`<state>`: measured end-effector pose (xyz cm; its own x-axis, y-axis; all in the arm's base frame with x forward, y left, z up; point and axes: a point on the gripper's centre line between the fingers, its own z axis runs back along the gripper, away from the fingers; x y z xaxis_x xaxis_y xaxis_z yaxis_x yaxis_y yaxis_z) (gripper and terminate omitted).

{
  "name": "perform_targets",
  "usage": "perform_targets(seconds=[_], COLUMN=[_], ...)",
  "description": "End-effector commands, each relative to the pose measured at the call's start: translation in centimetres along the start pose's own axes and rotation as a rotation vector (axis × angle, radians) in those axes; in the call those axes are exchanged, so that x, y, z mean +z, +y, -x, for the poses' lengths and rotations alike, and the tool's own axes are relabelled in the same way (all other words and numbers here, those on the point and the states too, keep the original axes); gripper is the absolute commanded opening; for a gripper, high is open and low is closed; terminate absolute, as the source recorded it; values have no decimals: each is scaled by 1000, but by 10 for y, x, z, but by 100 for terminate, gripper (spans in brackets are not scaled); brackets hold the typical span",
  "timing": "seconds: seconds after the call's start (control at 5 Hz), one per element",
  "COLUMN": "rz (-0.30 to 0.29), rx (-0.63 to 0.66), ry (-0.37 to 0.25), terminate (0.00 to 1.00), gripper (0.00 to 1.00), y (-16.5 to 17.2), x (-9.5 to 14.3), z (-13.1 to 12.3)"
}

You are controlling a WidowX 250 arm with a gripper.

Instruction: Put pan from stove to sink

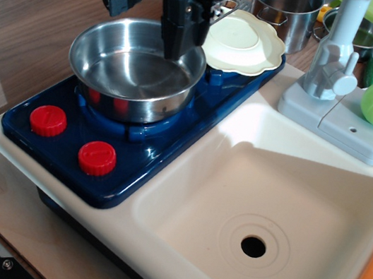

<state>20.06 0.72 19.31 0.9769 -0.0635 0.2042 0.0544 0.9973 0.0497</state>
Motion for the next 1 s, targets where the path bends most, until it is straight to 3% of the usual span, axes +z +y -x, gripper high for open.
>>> perform_targets(seconds=[0.0, 0.2, 0.4, 0.8], rz=[0, -37, -91, -78], rx=[0, 44, 135, 290], ry=[0, 19, -7, -17], terminate=[0, 0, 0, 0], gripper=[100, 100, 100, 100], y=[0, 8, 16, 39], x=[0, 0, 1, -6], z=[0, -5, -4, 11])
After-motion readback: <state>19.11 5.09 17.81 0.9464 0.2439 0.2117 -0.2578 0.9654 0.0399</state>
